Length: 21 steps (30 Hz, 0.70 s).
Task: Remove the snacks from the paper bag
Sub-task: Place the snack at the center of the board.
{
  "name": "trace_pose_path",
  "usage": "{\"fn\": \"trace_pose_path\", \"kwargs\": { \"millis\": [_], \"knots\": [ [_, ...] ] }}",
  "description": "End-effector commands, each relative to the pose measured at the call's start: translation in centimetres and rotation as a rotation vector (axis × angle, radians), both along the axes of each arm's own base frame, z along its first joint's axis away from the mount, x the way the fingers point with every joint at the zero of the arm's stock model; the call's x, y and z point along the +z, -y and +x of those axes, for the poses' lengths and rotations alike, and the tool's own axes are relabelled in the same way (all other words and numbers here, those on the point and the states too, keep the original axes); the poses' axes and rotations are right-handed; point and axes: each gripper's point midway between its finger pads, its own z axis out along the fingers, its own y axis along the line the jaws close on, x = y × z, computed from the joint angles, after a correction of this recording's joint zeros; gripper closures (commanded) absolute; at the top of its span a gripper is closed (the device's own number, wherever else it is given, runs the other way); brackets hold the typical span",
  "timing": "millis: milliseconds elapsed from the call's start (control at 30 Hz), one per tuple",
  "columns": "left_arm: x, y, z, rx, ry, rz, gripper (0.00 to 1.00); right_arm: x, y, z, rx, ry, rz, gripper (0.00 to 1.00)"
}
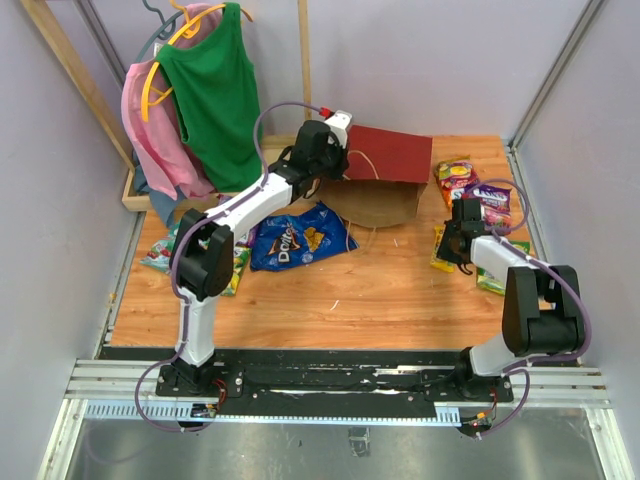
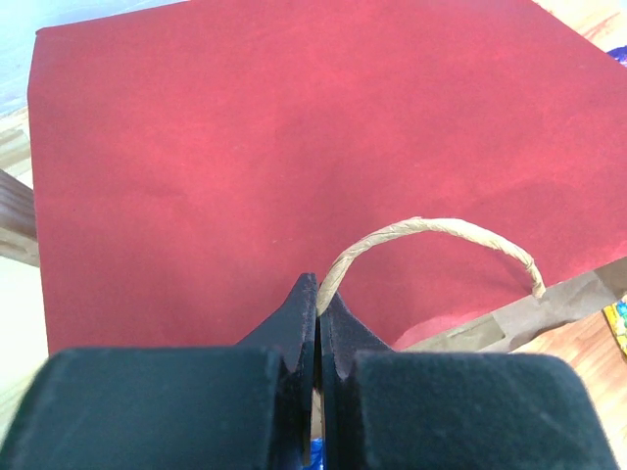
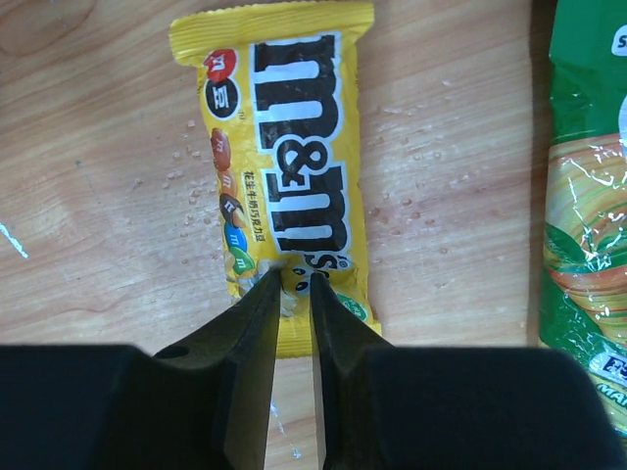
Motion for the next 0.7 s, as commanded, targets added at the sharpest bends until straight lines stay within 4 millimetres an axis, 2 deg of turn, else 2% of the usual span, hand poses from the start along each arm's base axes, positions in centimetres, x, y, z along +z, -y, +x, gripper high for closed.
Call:
{"fn": "trace_pose_path", "kwargs": {
  "millis": [0,133,233,400,667],
  "knots": [
    [3.4,-1.0,0.3,0.017,0.072,-0.039,1.0,0.0,1.0,-0.2,-0.067,-0.02,-0.013,0.81],
    [3.5,-1.1,0.3,0.017,0.073,-0.041,0.99,0.6,1.7,-0.1,-0.097,-0.001,-0.04,0.77],
    [3.5,-1.1,0.3,0.018,0.073,-0.042,0.99,1.3,2.5,0.1,-0.126,0.021,-0.077,0.67],
    [3.5,-1.3,0.4,0.019,0.072,-0.044,1.0,2.3,2.6,1.3,-0.138,0.09,-0.046,0.58],
    [3.4,-1.5,0.5,0.024,0.072,-0.044,1.0,1.9,2.1,2.8,-0.158,0.107,0.019,0.55]
  ]
}}
